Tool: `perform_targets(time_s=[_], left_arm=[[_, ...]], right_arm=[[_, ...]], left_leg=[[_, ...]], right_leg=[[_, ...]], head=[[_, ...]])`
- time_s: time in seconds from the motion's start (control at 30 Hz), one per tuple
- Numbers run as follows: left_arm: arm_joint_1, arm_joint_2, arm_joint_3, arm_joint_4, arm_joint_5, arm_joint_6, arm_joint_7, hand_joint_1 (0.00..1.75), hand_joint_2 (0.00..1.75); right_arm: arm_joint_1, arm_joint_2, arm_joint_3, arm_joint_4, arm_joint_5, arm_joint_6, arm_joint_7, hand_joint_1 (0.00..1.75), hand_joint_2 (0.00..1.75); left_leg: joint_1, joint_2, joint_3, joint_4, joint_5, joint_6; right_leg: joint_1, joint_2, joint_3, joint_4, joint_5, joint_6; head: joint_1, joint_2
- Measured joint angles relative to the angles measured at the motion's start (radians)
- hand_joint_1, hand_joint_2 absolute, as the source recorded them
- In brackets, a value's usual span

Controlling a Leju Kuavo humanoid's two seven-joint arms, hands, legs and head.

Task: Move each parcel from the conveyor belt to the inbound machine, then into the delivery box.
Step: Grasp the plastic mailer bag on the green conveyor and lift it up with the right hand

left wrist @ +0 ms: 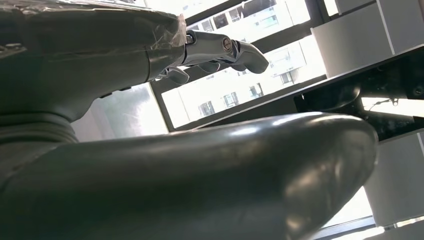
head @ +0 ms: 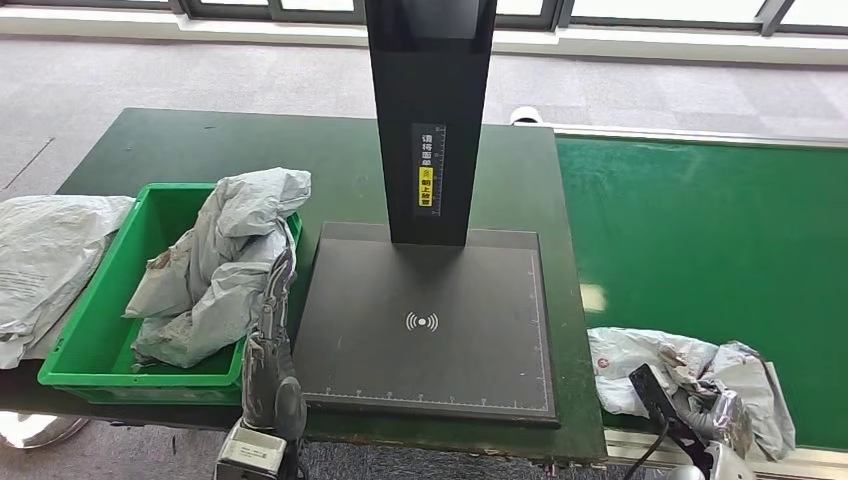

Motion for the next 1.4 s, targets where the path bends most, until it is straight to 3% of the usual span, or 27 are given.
perform_targets(time_s=[0.43, 0.5, 0.6, 0.77, 0.87, 1.0, 1.17, 1.4], left_arm=[[0.025, 0.0, 0.0, -0.03, -0.009, -0.003, 0.006, 0.0, 0.0], [0.031, 0.0, 0.0, -0.038, -0.01, 0.0, 0.005, 0.0, 0.0], [0.04, 0.0, 0.0, -0.047, -0.014, 0.013, -0.001, 0.0, 0.0], [0.047, -0.004, 0.001, -0.055, -0.022, 0.021, -0.014, 0.0, 0.0], [0.046, -0.006, 0.001, -0.056, -0.022, 0.018, -0.022, 0.0, 0.0], [0.046, -0.007, 0.003, -0.057, -0.022, 0.011, -0.027, 0.0, 0.0], [0.046, -0.012, 0.008, -0.058, -0.023, -0.007, -0.031, 0.0, 0.0], [0.042, -0.019, 0.015, -0.059, -0.027, -0.022, -0.028, 0.0, 0.0]], right_arm=[[0.064, 0.038, 0.0, -0.156, -0.014, -0.015, -0.036, 1.75, 1.75], [0.081, 0.05, 0.0, -0.21, -0.052, -0.046, -0.072, 1.75, 1.75], [0.119, 0.079, 0.0, -0.333, -0.227, -0.142, -0.228, 1.75, 1.75], [0.214, 0.156, 0.017, -0.636, -0.629, -0.265, -0.569, 1.75, 1.75], [0.276, 0.189, 0.059, -0.809, -0.767, -0.311, -0.676, 1.75, 1.75], [0.315, 0.2, 0.132, -0.972, -0.816, -0.352, -0.696, 1.75, 1.75], [0.354, 0.223, 0.226, -1.163, -0.774, -0.356, -0.697, 1.75, 1.75], [0.364, 0.229, 0.327, -1.223, -0.775, -0.354, -0.695, 1.75, 1.75]], left_leg=[[0.0, 0.0, -0.002, -0.001, 0.0, -0.001], [0.0, 0.0, -0.003, -0.001, 0.0, -0.001], [0.0, 0.0, -0.003, -0.001, 0.0, -0.001], [0.0, 0.0, -0.003, -0.002, -0.001, -0.001], [0.0, 0.0, -0.003, -0.002, -0.001, -0.002], [0.0, 0.001, -0.002, -0.002, -0.002, -0.002], [0.0, 0.0, -0.002, -0.002, -0.001, -0.001], [0.0, 0.001, -0.002, -0.002, -0.001, -0.002]], right_leg=[[0.0, 0.0, -0.003, 0.0, -0.001, -0.001], [0.0, 0.0, -0.003, 0.0, -0.001, -0.001], [0.0, 0.0, -0.004, 0.001, -0.001, -0.001], [0.0, 0.0, -0.004, 0.001, -0.002, -0.002], [0.0, 0.0, -0.004, 0.001, -0.003, -0.002], [0.0, 0.0, -0.004, 0.001, -0.003, -0.002], [0.0, -0.001, -0.003, 0.001, -0.003, -0.002], [0.0, 0.0, -0.003, 0.001, -0.003, -0.002]], head=[[0.0, 0.0], [0.0, 0.0], [0.0, 0.0], [0.0, 0.0], [0.0, 0.0], [0.0, 0.0], [0.0, 0.0], [0.0, 0.0]])
